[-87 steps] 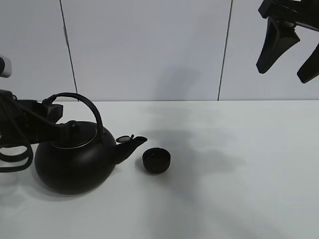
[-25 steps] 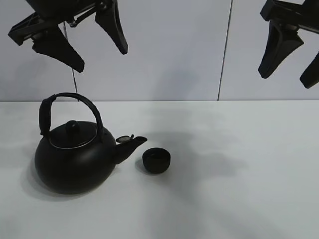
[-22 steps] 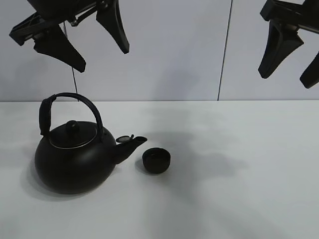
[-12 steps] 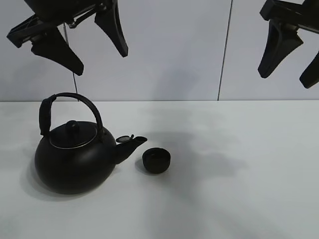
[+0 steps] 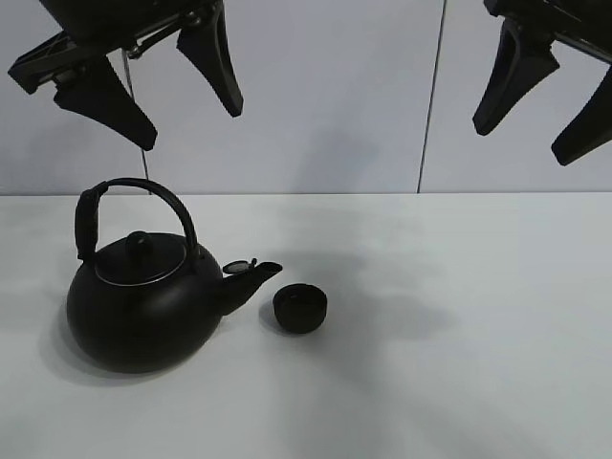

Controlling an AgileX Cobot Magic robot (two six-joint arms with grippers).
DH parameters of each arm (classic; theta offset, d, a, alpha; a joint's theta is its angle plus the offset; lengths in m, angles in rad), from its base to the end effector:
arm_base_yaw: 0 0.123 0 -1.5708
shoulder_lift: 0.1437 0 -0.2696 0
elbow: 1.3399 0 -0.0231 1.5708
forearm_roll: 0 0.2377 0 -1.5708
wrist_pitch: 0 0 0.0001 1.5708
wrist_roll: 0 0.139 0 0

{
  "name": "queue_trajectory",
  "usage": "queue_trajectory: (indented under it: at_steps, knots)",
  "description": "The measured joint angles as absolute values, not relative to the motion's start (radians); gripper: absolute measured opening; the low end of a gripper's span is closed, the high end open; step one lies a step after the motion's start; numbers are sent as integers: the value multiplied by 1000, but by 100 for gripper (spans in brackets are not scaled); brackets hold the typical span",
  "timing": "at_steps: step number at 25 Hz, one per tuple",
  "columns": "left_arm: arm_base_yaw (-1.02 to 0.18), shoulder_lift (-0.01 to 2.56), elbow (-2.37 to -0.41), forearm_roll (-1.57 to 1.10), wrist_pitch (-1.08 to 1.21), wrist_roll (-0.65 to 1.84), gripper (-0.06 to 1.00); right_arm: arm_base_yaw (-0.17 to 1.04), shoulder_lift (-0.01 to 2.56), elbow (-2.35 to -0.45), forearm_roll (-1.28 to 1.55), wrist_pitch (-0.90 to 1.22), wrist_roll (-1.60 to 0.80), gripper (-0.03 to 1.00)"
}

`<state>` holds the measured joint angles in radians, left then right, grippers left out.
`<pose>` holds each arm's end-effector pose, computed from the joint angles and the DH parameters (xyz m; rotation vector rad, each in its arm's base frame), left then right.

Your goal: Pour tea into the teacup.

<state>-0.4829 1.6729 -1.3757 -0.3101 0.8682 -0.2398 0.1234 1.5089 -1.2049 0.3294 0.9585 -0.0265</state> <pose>0.3123 -0.2003 0.2400 0.1377 2.7164 -0.6083 0.3070 0.0752 0.2408 -0.0185 2.7301 0.4485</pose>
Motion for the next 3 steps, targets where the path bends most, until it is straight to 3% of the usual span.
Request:
queue_trajectory:
  at_steps: [3]
  knots:
    - [-483,1673,-1376,-310,868,-239,55,123,1509,-1205,329,946,-26,49]
